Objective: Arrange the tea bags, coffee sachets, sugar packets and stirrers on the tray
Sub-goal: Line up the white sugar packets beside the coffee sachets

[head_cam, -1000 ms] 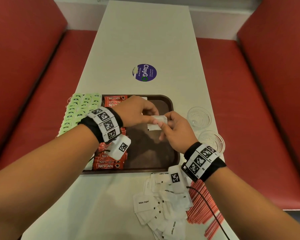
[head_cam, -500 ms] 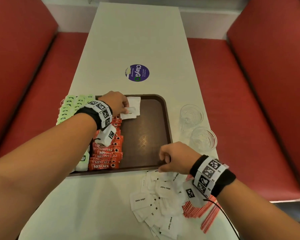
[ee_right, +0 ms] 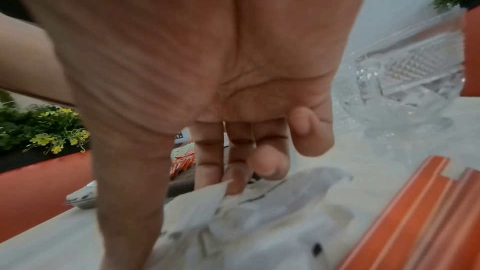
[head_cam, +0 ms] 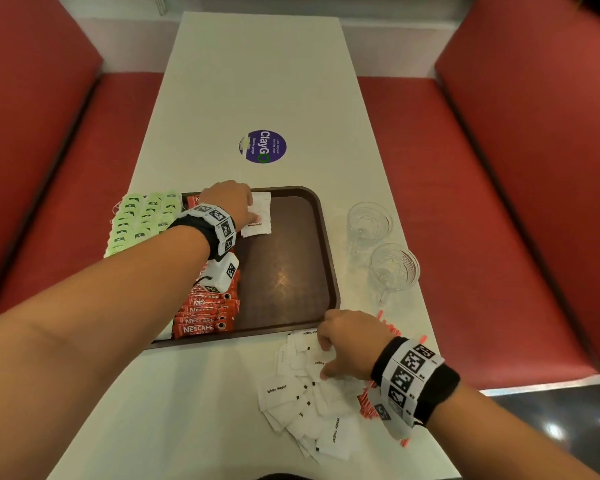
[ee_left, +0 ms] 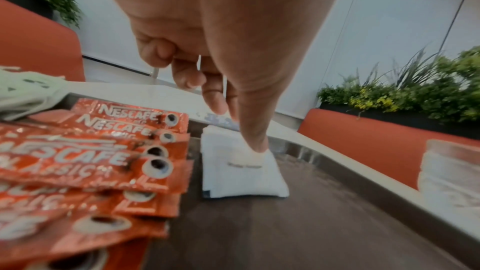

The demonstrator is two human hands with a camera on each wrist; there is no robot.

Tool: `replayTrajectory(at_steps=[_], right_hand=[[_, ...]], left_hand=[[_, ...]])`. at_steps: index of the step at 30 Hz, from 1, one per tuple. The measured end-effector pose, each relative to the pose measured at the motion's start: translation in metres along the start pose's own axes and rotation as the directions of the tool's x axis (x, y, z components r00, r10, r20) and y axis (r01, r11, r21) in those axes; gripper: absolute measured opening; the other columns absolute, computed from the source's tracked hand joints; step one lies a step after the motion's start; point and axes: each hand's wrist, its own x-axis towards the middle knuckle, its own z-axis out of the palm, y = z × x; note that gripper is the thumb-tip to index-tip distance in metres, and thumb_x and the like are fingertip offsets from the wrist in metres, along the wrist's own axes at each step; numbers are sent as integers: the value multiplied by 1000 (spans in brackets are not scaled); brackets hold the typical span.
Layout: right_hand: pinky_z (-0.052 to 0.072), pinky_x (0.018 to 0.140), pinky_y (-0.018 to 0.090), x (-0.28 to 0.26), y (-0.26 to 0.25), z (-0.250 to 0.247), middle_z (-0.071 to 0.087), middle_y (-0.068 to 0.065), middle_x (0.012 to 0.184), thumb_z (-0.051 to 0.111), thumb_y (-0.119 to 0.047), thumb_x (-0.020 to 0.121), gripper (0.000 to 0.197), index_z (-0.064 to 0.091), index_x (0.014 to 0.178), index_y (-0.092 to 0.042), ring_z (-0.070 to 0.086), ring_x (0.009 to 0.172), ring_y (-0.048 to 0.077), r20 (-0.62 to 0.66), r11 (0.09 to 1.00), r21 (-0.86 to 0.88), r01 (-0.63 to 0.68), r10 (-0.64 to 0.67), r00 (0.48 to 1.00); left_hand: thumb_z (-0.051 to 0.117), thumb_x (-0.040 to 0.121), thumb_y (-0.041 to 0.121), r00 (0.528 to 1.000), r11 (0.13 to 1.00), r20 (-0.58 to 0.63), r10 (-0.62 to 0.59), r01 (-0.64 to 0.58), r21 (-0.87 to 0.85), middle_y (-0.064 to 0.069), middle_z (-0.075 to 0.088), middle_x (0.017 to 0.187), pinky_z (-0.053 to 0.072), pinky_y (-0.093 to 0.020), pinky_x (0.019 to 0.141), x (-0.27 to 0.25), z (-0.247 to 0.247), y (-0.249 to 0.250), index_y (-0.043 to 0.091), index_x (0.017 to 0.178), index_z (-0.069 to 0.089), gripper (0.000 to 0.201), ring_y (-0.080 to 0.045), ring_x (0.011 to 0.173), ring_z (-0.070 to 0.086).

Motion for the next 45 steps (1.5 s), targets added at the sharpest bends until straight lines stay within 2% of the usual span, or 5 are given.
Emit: replayTrajectory(at_steps=[12, 19, 27, 34, 45], right_hand=[[49, 85, 32, -6, -9, 5, 64, 2, 117, 73, -33, 88, 33, 64, 116, -19, 60, 105, 24, -16, 997, 81, -8, 10, 1000], [39, 65, 29, -26, 6, 0, 53, -6, 80, 57, -20, 89, 21, 43, 76, -29, 55, 81, 21, -107, 985, 169, -37, 55, 993], [51, 65, 39, -43, 21, 6, 64, 10, 95, 46, -8, 91, 14, 39, 95, -19, 60, 79, 29, -174, 896, 425, -129, 221, 960], [40, 56, 26, -45, 15, 6, 57, 4, 90, 45, -9, 94, 38, 41, 131, -17, 53, 68, 14, -209, 868, 484, -107, 234, 950], [44, 70, 26, -35, 3, 2, 61, -10, 94, 79, -47, 74, 35, 57, 94, -29, 55, 82, 8, -415, 906, 417, 66, 125, 901]], left_hand=[[59, 92, 49, 899, 900, 63, 434, -431, -65, 14, 61, 98, 46, -34, 91, -144, -6, 65, 36, 101, 64, 17, -11, 96, 55], [54, 96, 45, 771, 770, 211, 601, -629, 105, 9, 65, 109, 47, -37, 90, -185, 16, 83, 32, 106, 71, 24, -18, 104, 58], [50, 95, 55, 803, 746, 267, 533, -595, 300, 2, 62, 113, 40, -40, 86, -196, 43, 102, 27, 114, 68, 38, -23, 107, 56], [47, 96, 15, 791, 745, 286, 540, -608, 275, 1, 67, 98, 40, -34, 77, -191, 38, 101, 26, 97, 70, 26, -24, 97, 62], [56, 96, 20, 854, 791, 23, 519, -470, -392, 12, 65, 95, 52, -27, 80, -193, -2, 79, 32, 122, 54, 29, -7, 85, 63]])
